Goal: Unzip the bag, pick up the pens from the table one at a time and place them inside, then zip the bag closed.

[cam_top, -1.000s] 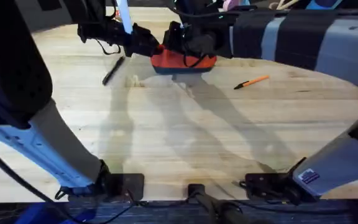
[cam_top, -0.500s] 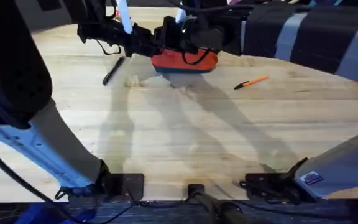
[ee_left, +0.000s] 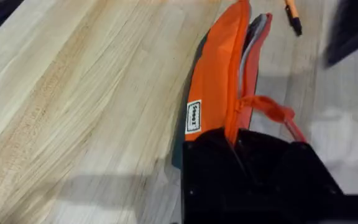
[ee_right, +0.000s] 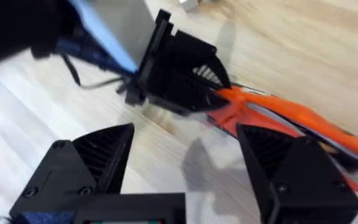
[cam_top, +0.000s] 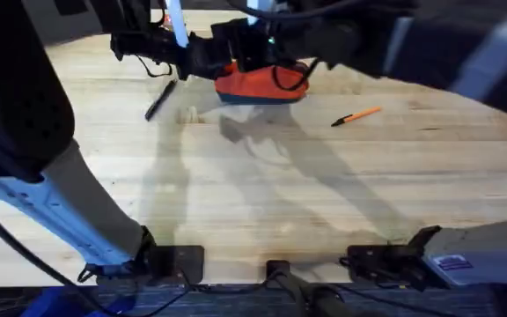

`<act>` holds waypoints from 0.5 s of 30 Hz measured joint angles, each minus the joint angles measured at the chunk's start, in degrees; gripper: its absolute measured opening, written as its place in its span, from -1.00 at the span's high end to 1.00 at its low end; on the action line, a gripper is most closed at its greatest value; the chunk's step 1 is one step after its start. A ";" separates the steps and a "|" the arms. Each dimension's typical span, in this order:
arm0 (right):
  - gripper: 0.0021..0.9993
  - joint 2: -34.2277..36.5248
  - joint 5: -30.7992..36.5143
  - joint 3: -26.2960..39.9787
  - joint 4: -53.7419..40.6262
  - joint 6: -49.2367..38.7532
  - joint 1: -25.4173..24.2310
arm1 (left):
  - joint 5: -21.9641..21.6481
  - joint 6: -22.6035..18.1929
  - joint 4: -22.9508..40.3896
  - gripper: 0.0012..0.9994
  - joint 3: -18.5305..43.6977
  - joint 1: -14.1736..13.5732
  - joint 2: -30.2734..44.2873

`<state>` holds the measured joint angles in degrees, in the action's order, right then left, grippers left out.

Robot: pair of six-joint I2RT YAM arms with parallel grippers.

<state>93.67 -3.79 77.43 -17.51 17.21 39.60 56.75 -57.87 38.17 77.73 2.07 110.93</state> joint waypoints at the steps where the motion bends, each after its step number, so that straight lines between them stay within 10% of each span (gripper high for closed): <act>1: -0.99 -1.15 0.73 0.00 -1.42 -1.63 0.04 | 0.00 0.00 0.00 0.92 0.00 0.00 0.00; 15: -0.99 -6.60 4.67 0.00 -9.58 -8.98 -1.91 | 0.00 0.00 0.00 0.92 0.00 0.00 0.00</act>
<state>87.07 0.89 77.43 -27.09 8.23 37.69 56.75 -57.87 38.17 77.73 2.07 110.94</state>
